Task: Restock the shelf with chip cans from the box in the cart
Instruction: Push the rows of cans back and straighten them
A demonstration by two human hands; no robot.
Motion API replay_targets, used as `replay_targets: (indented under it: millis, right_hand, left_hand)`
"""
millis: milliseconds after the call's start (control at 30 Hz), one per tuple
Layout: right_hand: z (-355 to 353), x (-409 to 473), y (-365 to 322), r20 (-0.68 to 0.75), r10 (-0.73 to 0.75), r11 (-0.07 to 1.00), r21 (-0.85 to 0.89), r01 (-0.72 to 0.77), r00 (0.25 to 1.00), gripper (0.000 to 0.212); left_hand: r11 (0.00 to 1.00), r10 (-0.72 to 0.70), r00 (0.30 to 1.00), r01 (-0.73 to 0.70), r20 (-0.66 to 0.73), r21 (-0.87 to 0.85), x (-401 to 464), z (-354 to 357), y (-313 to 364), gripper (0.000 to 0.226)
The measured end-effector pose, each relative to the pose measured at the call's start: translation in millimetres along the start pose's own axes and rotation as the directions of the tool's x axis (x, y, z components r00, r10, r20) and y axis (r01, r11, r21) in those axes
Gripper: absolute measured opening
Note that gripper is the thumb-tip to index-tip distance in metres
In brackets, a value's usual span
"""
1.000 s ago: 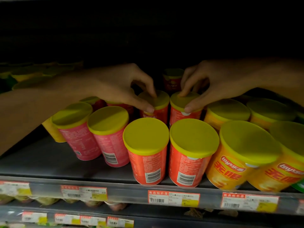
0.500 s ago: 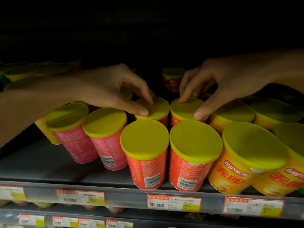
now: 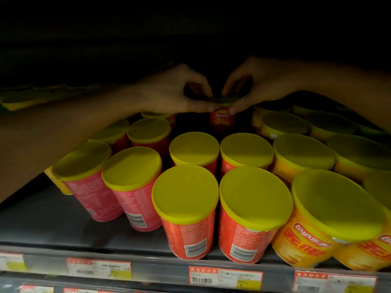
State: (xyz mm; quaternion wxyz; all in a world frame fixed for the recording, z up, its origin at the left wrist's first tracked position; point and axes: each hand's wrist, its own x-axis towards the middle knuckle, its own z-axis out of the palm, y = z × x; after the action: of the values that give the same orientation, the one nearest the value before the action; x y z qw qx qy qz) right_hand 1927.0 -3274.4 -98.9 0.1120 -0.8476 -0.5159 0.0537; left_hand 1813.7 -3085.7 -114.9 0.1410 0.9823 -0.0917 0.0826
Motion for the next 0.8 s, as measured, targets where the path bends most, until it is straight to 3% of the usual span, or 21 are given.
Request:
replay_targets:
  millis: [133,333,567,800]
  right_hand:
    - [6,21,14,0.015,0.035,0.998,-0.06,-0.034,0.999,0.056]
    - [7,33,29,0.058,0.055,0.996,-0.068,-0.051,0.997,0.052]
    - [6,28,29,0.058,0.053,0.998,-0.017,-0.052,0.997,0.042]
    - [0,-2,8,0.093,0.041,0.999,-0.001,-0.041,0.995,0.04]
  left_hand:
    - [0.994,-0.07,0.997,0.068,0.026,0.083,33,8,-20,0.038]
    - [0.99,-0.121,0.987,0.113,0.105,0.084,55,17,-31,0.061]
    - [0.995,-0.087,0.987,0.093,0.138,-0.037,51,19,-20,0.042]
    - [0.997,0.005,0.987,0.008,0.161,-0.076,32,17,-2,0.042]
